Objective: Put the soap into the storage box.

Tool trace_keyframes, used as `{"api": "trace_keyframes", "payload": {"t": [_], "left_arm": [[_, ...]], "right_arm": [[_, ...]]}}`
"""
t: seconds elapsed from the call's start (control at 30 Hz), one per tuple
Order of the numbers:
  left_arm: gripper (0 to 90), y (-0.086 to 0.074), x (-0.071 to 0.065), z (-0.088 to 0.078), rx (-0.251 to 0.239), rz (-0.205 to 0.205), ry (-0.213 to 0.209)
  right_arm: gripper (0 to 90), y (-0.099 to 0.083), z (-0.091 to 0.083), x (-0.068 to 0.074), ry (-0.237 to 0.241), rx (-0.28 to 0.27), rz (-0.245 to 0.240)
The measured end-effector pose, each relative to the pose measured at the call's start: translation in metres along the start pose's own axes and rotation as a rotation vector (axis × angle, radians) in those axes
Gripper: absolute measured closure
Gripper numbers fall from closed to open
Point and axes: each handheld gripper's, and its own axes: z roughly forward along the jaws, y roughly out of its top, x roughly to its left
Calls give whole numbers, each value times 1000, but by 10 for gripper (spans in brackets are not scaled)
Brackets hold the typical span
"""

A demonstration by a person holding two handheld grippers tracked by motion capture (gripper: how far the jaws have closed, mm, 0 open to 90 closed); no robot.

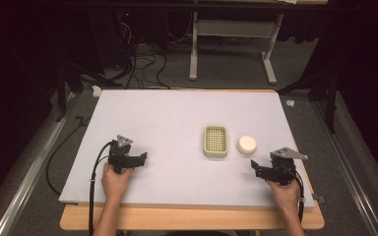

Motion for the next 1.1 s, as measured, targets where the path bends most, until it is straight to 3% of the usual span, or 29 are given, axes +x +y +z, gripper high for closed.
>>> {"api": "trace_keyframes", "payload": {"t": [0.37,0.5,0.97,1.1], "left_arm": [[157,0,0,0,-1,-1,-1],[159,0,-1,0,-4,8,5],[160,0,0,0,-3,3,2],[160,0,-1,0,-2,3,2]], "right_arm": [[170,7,12,11,14,5,-4],[152,10,18,14,18,37,-19],[148,28,33,15,13,50,-21],[148,37,37,13,17,30,-9]]}}
